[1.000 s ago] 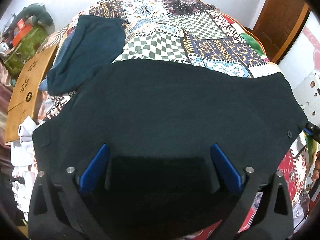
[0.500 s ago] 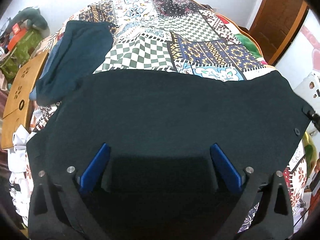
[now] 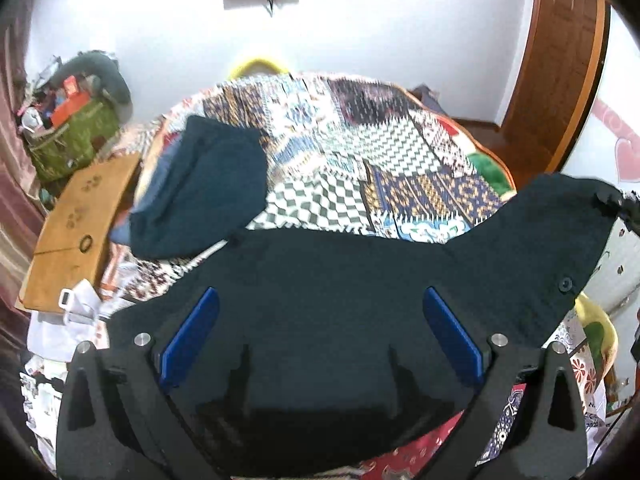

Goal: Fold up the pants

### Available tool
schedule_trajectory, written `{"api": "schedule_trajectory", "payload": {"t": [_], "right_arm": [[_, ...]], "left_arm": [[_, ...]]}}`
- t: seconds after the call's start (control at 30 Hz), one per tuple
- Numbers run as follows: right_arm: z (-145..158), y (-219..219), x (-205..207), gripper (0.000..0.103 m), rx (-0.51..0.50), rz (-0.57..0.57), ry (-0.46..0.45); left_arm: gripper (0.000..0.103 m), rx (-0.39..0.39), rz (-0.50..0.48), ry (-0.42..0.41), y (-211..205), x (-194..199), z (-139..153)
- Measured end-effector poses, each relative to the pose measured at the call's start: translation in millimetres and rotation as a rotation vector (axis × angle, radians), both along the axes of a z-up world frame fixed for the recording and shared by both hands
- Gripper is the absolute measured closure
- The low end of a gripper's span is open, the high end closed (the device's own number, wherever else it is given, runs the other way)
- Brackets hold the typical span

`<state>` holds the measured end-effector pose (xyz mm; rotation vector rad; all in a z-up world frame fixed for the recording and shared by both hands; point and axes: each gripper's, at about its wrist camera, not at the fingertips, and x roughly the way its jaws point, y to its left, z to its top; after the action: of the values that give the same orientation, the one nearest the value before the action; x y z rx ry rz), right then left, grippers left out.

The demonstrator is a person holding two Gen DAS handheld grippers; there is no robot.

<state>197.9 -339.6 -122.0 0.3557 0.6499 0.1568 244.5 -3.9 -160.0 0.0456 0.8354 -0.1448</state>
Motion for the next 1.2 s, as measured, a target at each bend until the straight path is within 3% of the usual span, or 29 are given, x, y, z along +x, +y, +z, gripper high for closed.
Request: {"api": "schedule_trajectory", "payload": {"t": [0.2,0.47,0.7,0.83,1.03,1.2], "right_arm": [[37,53,21,0.093,-0.011,0.111,-0.075],[50,142,49,0.093,-0.043,0.286,-0.093],[9,229,52,0.093,-0.057,0.472,-0.008],[-26,271,39,0.093,-0.120,0.582,0.067],[-71,296,19,0.093,-0.195,0.683,0.169],[-81,301,6,0.087,-0.222,0.722,0.197]], "left_arm": [[0.000,-0.056,0.020,-0.031,29,-22,18],[0.000,-0.030,0.081,-0.072,59,-48,25],[0.000,-0.062,0.118,-0.051,80,-67,20],[0.000,-0.066,0.140,-0.036,90,-76,14],[0.000,-0.057,0.155,-0.032,96,-83,7],[0.000,-0.032,0.156,-0.045,91,-83,4]]}}
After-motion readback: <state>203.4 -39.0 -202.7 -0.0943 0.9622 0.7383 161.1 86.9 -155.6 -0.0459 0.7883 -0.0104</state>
